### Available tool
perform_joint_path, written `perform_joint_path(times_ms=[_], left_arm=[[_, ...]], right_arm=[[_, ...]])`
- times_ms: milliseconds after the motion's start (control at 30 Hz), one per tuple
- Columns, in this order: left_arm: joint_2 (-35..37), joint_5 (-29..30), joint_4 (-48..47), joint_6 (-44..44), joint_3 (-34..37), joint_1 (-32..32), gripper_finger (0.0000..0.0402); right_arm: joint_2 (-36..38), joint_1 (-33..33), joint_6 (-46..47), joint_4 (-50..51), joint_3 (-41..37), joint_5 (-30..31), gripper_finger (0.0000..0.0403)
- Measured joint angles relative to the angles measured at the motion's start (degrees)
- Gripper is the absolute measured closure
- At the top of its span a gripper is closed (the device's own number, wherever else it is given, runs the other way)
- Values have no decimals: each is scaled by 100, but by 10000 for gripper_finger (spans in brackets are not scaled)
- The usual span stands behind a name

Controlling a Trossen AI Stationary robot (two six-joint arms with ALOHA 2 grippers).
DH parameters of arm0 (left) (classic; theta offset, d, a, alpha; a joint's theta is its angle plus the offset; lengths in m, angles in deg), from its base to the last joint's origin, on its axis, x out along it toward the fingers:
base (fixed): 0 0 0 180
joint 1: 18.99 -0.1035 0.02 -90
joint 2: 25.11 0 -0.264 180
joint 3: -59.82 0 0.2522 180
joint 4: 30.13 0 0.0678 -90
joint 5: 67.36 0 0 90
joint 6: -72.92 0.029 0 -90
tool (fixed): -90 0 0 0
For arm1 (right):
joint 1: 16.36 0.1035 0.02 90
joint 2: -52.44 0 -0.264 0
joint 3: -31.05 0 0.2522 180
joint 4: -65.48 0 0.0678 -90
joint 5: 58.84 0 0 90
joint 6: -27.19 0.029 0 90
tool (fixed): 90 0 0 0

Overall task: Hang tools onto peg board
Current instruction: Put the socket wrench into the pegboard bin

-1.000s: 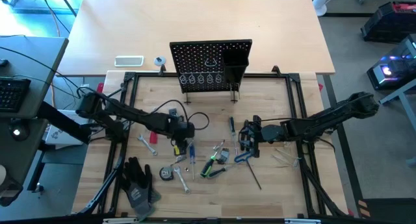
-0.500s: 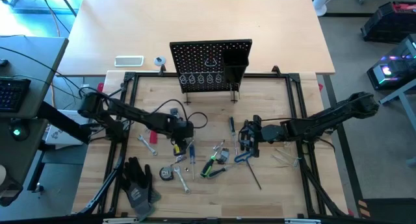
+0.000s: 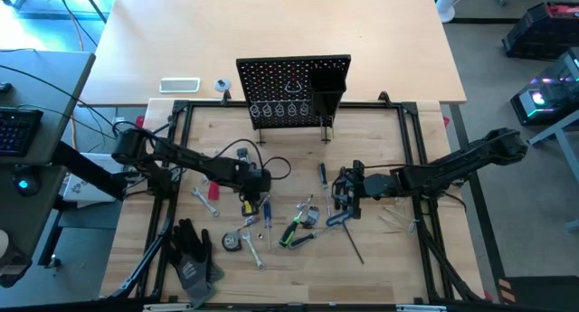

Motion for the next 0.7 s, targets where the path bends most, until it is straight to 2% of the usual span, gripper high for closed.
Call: perform_joint_path(times_ms=[433,700], left_arm=[[-5,130,-151,298,-460,-7,350],[-2,186,-419,645,-1098,-11,350]], right_arm=[[1,0,7,4,0,2,213],[0,0,-4,13,0,2,213]])
